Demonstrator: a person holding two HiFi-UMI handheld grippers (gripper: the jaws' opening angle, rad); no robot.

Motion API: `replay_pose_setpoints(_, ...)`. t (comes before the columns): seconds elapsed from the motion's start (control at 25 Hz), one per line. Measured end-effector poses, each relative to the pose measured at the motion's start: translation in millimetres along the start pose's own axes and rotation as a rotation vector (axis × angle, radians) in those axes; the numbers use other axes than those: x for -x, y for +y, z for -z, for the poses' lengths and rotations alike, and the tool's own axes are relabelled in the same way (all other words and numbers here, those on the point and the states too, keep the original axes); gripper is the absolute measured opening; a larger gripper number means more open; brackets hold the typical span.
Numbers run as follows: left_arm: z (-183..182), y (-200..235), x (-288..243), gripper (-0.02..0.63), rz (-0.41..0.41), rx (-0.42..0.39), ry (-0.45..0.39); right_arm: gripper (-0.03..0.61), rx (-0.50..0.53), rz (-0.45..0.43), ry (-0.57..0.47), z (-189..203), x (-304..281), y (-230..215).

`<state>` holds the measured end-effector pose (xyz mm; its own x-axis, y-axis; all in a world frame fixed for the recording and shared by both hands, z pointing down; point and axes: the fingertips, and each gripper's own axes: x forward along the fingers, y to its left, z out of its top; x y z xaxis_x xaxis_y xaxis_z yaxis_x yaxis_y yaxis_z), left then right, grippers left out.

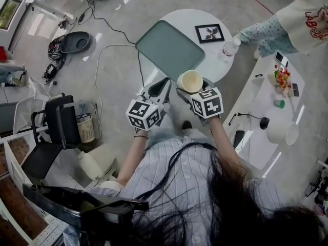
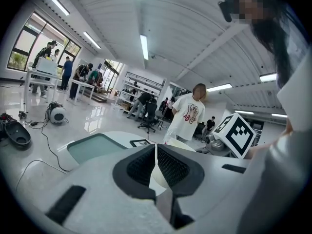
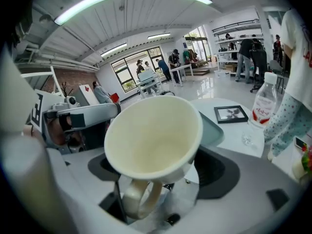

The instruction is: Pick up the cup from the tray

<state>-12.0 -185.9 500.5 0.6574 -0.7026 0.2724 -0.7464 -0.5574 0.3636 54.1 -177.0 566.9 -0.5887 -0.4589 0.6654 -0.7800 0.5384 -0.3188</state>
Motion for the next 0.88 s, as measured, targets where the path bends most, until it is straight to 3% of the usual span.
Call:
replay_pose_setpoints(0.44,37.3,-74.3,35.4,0.015,-0.036,-0.012,-0.028,0.414,0.04,-0.033,-0.017,45.6,50.0,13.4)
replay_pose_setpoints(0.88,43.1,-104.4,62.8,0.015,-0.071,-0.049,-0.026,0.414,0.056,-0.08,-0.031,64.0,72.4,34.4)
